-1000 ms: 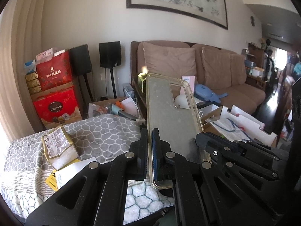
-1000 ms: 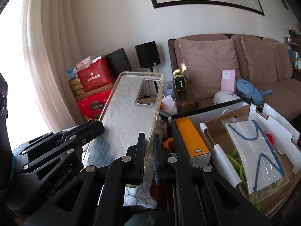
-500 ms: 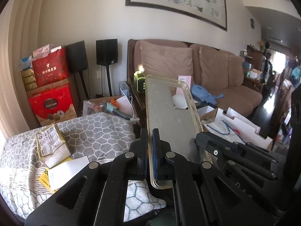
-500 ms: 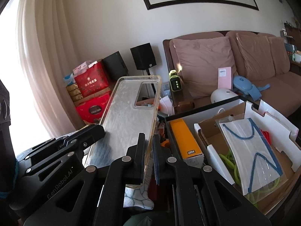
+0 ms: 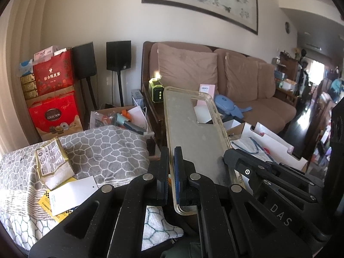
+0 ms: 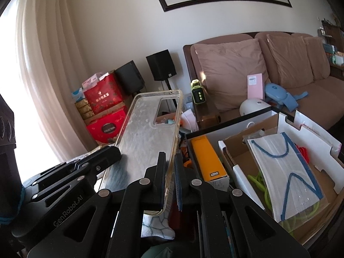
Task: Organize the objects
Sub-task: 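Carry the held phone case away from the bed toward the cardboard box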
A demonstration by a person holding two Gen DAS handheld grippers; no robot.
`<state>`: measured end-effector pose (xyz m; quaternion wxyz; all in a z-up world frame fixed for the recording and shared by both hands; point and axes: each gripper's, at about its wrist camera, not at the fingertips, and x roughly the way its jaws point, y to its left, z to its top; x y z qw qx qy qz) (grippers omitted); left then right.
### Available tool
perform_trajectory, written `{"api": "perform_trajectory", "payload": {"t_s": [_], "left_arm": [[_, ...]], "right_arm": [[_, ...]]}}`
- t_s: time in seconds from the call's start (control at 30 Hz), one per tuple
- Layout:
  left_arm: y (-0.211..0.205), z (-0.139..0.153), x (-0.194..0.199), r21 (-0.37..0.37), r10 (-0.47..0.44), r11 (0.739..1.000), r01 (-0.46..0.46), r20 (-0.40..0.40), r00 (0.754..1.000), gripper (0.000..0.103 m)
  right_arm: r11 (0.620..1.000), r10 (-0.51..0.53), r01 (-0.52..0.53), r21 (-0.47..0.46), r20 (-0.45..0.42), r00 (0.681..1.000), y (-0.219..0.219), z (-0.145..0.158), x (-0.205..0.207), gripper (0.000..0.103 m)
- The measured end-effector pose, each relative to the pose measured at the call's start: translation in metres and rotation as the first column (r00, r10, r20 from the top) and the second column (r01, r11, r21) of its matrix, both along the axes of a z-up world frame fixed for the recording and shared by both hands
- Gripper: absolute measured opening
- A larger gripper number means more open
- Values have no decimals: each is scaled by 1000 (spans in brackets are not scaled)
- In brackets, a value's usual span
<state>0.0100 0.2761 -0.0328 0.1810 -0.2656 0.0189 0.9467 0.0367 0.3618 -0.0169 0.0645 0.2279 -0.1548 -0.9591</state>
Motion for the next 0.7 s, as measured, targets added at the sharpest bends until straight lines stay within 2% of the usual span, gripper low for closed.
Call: {"api": "perform_trajectory", "payload": {"t_s": [0.7], "left_arm": [[23, 2, 1, -13, -34, 999, 34, -9, 999, 5]], "right_arm": [[999, -46, 46, -14, 5, 999, 20, 0, 1, 8]]}}
